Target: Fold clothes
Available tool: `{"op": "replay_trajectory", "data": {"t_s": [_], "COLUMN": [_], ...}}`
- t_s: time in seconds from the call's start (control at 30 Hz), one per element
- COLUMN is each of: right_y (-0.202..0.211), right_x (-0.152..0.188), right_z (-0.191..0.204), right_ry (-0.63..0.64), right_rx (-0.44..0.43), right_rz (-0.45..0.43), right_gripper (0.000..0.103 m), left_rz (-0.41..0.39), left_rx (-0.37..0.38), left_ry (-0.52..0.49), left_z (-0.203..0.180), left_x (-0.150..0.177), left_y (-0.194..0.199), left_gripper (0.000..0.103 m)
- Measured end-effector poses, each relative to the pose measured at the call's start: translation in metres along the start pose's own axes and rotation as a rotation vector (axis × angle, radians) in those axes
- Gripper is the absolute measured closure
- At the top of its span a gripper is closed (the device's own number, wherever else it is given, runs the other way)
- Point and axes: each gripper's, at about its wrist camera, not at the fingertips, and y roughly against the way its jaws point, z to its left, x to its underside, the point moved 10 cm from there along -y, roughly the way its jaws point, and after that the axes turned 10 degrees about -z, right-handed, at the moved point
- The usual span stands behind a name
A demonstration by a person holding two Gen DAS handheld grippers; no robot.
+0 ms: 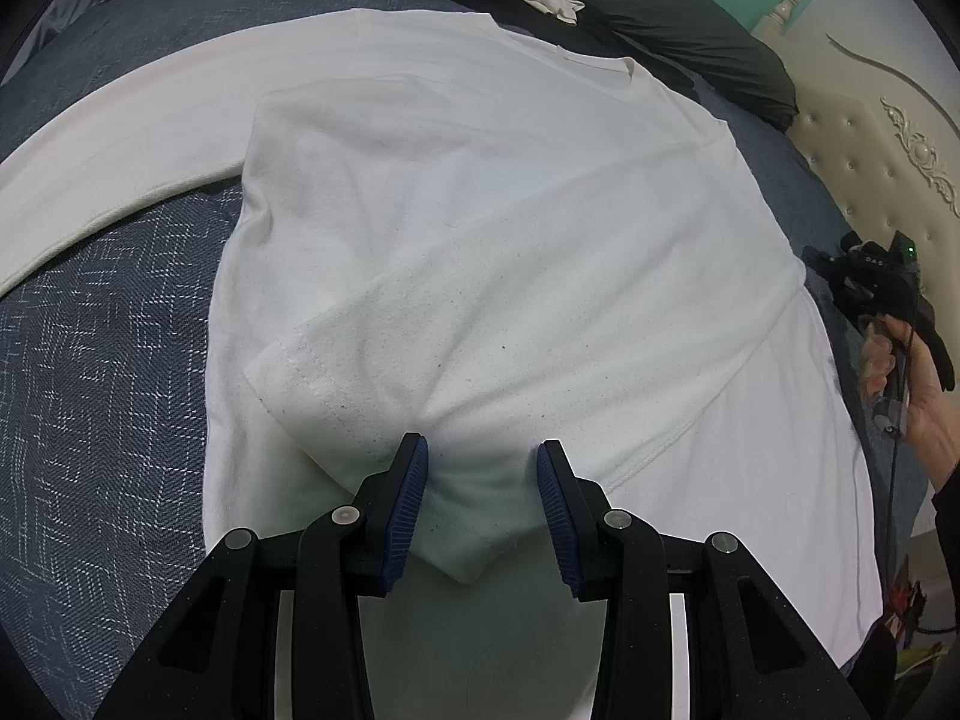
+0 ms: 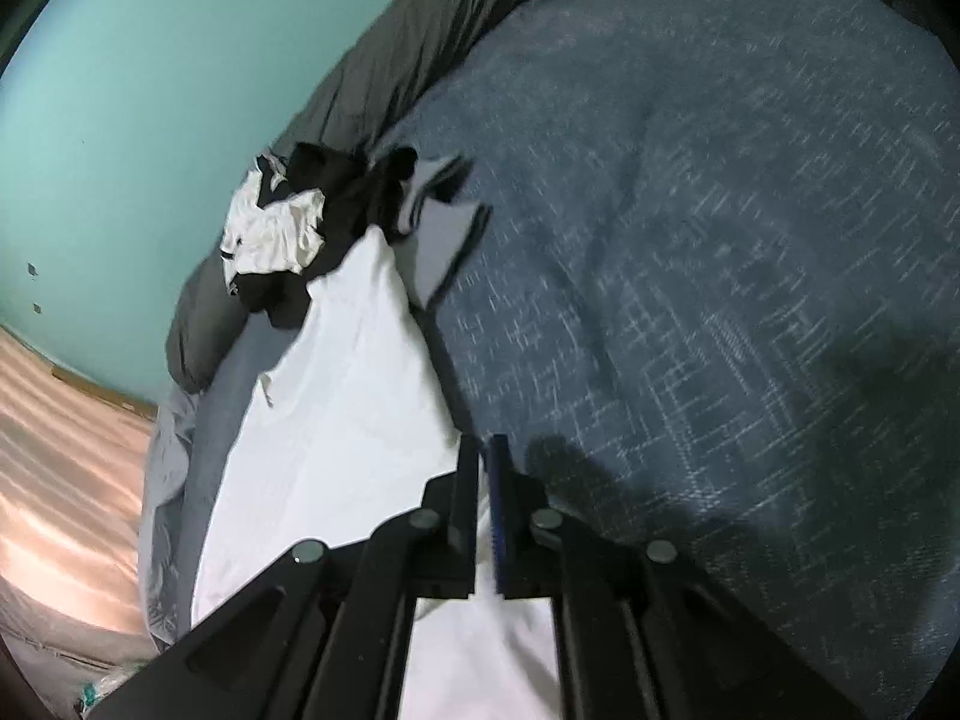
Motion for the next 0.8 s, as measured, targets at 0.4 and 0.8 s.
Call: {"op": "replay_trajectory", "data": {"t_s": [0.4, 0.8], "right_y": [-0.007, 0.005], "right_x": [0.026, 0.011], "right_z": [-0.005, -0.016], "right_ry": [0.079, -0.023], "right_rx": [0.036, 0.016], "right_rz": [0.059, 0.015], "right_gripper": [0.1, 0.101], "left_rz": [0.0, 0.001], "left_rx": [-0.001, -0.006], "left_ry": [0.002, -0.001], "left_z": [-0.001, -0.001], "left_x": [0.0, 0.001], "left_y": [-0.001, -0.001], "left_gripper": [0.062, 0.062]}}
